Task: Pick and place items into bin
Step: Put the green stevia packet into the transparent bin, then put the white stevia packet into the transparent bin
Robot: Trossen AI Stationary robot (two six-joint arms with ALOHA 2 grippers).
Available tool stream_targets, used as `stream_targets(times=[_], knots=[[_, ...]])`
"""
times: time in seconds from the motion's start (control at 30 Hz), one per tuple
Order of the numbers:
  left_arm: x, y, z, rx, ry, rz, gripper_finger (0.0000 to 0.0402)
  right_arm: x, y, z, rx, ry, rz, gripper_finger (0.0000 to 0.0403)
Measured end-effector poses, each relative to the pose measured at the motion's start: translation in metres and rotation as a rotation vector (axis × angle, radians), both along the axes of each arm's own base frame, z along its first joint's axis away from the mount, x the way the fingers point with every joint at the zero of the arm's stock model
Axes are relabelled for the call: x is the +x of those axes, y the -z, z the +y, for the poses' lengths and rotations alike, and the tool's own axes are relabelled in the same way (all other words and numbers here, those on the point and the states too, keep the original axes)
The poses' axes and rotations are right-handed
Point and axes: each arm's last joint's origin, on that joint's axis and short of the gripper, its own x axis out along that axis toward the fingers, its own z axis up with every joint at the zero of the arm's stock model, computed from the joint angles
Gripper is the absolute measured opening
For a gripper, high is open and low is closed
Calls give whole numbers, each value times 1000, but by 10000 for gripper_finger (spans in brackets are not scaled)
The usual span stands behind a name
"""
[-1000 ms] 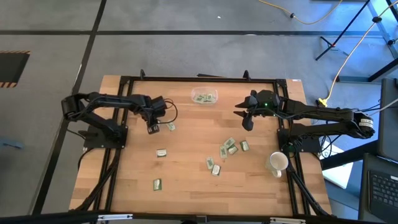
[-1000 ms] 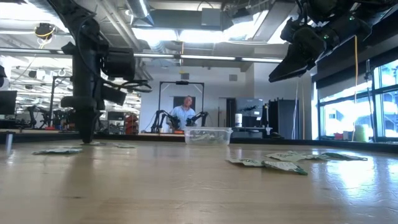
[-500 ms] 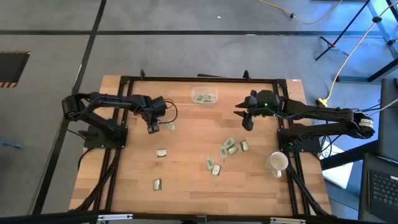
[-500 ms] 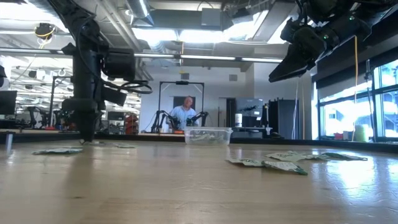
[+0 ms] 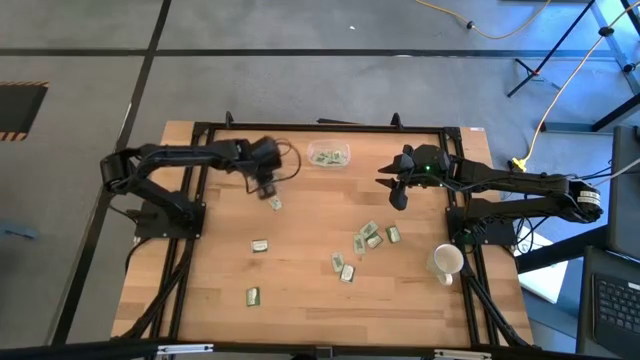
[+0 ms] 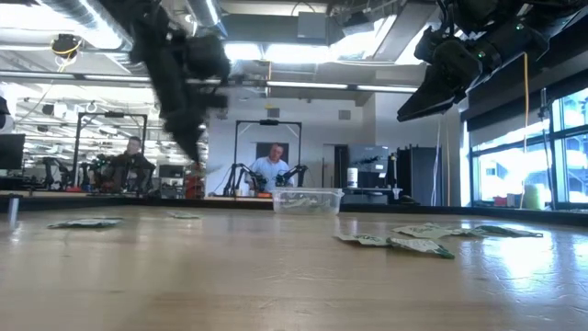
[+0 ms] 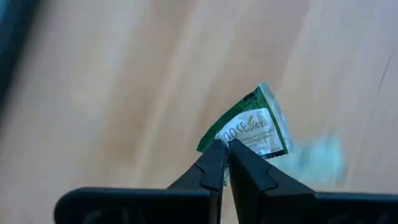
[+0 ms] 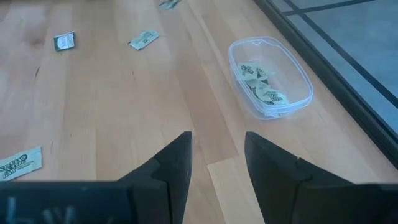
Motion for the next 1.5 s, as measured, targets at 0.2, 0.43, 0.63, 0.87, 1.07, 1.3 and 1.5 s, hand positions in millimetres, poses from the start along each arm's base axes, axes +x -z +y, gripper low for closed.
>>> stream_targets(times=[0.2, 0.43, 0.63, 0.87, 1.07, 1.3, 1.5], knots=[[32, -47, 15, 168, 109, -238, 15, 0, 0, 0, -3, -3, 1, 152], [79, -64, 38, 263, 189, -268, 15, 0, 0, 0, -3, -3, 1, 152], [124, -40, 68, 225, 233, -207, 15, 0, 0, 0, -2, -2, 1, 152], [148, 3, 94, 133, 220, -124, 15, 0, 1, 0, 0, -2, 7, 152], [144, 21, 103, 82, 190, -67, 15, -1, 1, 0, 1, -3, 13, 152], [138, 22, 106, 55, 166, -25, 39, -1, 1, 0, 2, -2, 12, 152], [133, -5, 103, 129, 188, -61, 95, -1, 1, 0, 3, -1, 12, 152]])
